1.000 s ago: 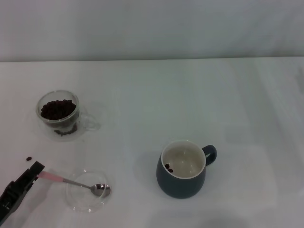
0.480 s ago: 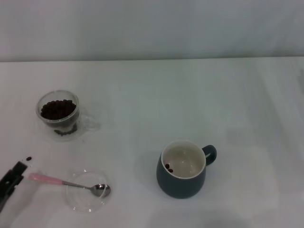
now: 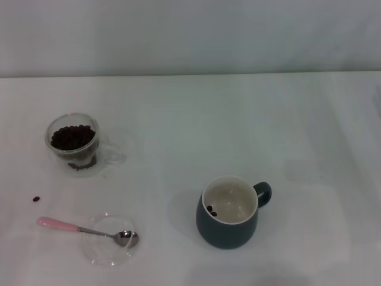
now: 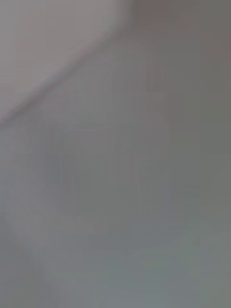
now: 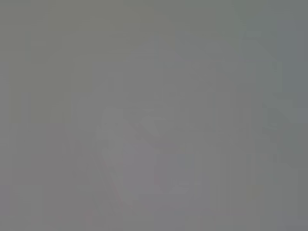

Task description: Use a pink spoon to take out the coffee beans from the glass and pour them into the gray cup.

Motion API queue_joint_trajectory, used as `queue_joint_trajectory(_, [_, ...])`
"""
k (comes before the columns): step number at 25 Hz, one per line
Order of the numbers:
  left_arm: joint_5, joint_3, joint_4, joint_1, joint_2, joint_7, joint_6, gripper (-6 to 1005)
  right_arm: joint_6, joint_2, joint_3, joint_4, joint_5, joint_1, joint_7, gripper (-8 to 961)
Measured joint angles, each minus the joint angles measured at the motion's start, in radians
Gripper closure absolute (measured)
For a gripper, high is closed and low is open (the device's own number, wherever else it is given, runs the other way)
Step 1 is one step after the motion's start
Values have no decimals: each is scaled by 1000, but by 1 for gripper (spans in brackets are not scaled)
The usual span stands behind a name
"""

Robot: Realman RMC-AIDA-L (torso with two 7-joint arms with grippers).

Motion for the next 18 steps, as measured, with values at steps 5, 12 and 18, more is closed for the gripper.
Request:
queue_joint_trajectory(5, [-233, -1, -1, 2, -25, 384, 39, 424, 8, 1, 1, -2, 1, -9, -3, 227])
queue_joint_trajectory(12, [-450, -2, -37, -77, -21, 733, -51, 427, 37, 2, -21, 4, -8, -55, -4, 227])
queue_joint_trajectory(18, [-558, -2, -37, -166, -20, 937, -189, 429, 42, 1, -137, 12, -11, -100, 61, 227])
